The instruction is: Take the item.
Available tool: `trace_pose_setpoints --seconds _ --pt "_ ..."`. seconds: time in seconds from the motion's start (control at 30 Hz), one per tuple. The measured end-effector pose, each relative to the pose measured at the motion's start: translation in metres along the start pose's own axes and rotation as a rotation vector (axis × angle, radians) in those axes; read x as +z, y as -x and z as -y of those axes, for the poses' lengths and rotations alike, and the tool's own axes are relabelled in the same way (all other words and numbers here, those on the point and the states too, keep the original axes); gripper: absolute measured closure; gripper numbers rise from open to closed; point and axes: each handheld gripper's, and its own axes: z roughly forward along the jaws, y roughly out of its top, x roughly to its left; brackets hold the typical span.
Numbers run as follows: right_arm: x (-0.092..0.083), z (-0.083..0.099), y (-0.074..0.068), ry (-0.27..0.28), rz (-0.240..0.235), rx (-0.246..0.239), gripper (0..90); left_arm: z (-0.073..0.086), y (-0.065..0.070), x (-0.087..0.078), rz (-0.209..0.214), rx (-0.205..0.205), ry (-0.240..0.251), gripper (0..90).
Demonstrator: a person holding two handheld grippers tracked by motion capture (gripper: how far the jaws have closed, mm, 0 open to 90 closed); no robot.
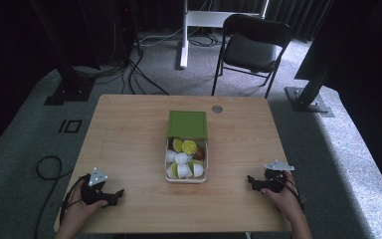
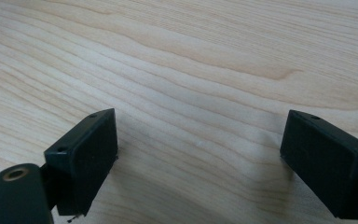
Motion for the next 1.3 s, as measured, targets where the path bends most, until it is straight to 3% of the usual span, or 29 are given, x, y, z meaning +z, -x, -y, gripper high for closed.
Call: trace_pose_setpoints --seconds 0.8,1.3 --pt "-0.0001 0.0000 -0.0039 0.000 -0.010 -0.013 10.8 0.0000 0.0000 0.0000 0.000 0.000 0.000 2.1" --pt "-0.0033 -0.0091 -0.0082 0.024 -0.012 0.042 12.9 0.0000 0.0000 0.0000 0.000 0.000 0.000 2.1"
